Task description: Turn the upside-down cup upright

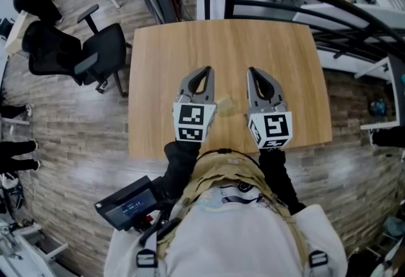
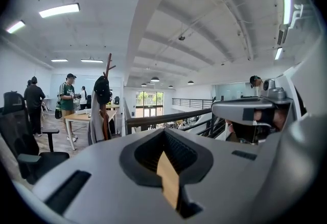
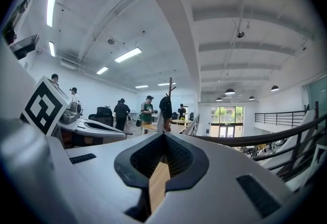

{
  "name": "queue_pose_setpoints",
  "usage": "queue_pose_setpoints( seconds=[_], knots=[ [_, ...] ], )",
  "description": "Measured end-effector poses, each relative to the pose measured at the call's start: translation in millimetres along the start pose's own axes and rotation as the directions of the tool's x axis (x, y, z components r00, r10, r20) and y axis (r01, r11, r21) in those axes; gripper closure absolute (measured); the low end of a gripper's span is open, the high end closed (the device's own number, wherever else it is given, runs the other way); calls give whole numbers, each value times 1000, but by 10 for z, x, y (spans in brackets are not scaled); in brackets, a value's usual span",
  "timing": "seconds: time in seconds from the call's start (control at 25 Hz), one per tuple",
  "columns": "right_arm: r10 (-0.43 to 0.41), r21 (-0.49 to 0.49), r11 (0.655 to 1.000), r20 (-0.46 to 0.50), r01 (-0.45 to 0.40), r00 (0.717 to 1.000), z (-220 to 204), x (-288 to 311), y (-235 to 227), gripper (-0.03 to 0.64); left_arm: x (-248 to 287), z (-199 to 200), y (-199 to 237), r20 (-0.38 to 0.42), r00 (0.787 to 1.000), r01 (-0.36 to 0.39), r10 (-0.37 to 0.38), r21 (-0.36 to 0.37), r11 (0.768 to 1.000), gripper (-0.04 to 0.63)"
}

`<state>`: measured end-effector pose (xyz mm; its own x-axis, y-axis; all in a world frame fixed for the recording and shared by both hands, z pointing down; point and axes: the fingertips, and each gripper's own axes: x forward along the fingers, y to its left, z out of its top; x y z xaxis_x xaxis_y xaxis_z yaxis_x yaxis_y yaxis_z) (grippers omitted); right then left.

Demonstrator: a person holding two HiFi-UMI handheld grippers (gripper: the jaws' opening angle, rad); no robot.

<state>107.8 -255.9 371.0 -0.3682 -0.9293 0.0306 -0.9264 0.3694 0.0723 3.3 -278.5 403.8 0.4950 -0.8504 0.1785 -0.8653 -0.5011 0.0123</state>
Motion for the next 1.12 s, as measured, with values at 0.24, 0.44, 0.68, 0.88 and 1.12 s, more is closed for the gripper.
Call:
queue_pose_setpoints(
  seconds=[0.24,0.44,0.68,0.88,1.12],
  knots=[
    [10,-10,1000,11,-10,1000,50,-7,47,595,-47,47,56,12,1000,-17,17,-1,1000,595],
    [14,-16,1000,15,-14,1000,54,26,73,595,-51,27,125,9,999,-32,32,1,999,595],
    [23,-18,1000,19,-22,1000,63,60,97,595,-60,30,182,8,999,-42,42,7,999,595],
    [18,-20,1000,22,-18,1000,83,86,98,596,-51,35,185,5,999,-42,41,19,999,595],
    [15,-20,1000,28,-15,999,76,124,118,597,-46,18,226,6,999,-42,42,21,999,594]
  ],
)
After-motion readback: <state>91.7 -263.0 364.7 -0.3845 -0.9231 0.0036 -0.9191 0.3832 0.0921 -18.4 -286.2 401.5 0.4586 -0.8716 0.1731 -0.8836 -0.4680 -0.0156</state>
